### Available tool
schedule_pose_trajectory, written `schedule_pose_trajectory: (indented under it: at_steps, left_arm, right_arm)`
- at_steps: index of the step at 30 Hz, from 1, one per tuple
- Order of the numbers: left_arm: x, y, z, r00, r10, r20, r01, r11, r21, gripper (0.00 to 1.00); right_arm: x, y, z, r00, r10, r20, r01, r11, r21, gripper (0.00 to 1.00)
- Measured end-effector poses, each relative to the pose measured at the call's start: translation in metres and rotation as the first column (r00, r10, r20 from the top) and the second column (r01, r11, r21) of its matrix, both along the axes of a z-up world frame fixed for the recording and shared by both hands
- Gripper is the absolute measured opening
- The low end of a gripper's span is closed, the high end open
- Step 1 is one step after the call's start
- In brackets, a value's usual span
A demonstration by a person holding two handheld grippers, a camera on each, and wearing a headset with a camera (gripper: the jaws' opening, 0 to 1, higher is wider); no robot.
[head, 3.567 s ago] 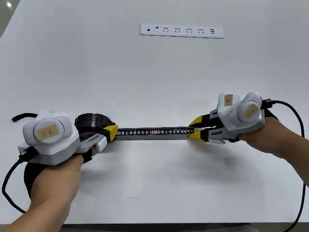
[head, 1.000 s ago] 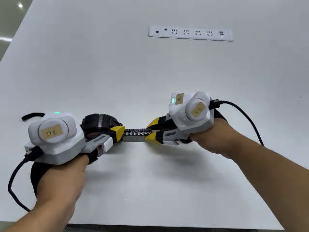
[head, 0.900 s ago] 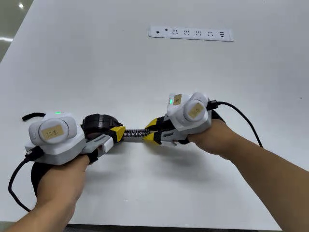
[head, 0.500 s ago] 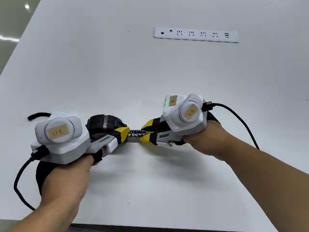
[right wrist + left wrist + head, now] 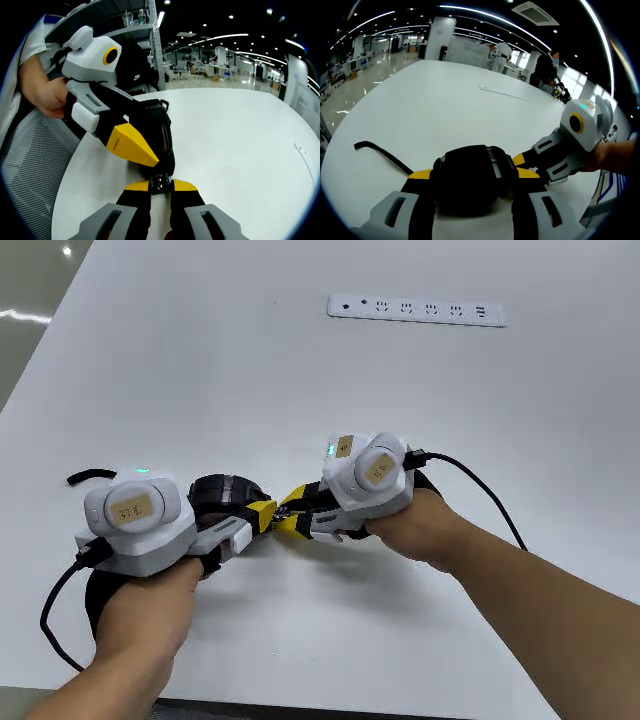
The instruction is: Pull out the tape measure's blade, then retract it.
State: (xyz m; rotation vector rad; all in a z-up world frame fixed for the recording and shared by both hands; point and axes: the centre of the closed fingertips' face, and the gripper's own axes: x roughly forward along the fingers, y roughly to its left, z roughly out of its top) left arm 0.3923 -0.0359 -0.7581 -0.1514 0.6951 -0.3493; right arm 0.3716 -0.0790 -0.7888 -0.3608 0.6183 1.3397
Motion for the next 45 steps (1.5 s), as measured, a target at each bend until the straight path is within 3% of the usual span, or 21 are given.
schedule_pose_trajectory:
  at_steps: [19,25,33,38,43,45]
  left_arm:
    - [-0.001,-0.001,0.000,1.000,-0.014,0.015,0.014,1.000,0.003,0.59]
    - [-0.001,-0.002,0.000,1.000,-0.021,0.017,0.021,1.000,0.013,0.61]
    - [-0.001,-0.002,0.000,0.999,-0.031,0.020,0.031,0.999,0.022,0.61]
    - [-0.004,-0.003,0.004,0.996,-0.081,0.044,0.079,0.995,0.055,0.61]
    - [-0.006,-0.002,0.010,0.992,-0.109,0.060,0.106,0.993,0.052,0.63]
    - [-0.007,-0.004,0.012,0.991,-0.121,0.058,0.119,0.992,0.029,0.65]
  right_arm:
    - [-0.002,0.001,0.000,1.000,-0.018,-0.025,0.018,1.000,0.006,0.12]
    - [-0.008,0.001,0.001,0.999,-0.008,-0.038,0.008,1.000,0.003,0.22]
    - [-0.006,-0.001,0.002,1.000,-0.017,-0.027,0.017,1.000,-0.001,0.23]
    - [-0.008,-0.005,0.006,0.999,-0.032,-0.028,0.032,0.999,0.004,0.24]
    - [-0.007,-0.012,0.012,0.997,-0.071,-0.025,0.072,0.997,0.017,0.27]
    - [-0.008,-0.015,0.014,0.996,-0.085,-0.026,0.086,0.996,0.023,0.28]
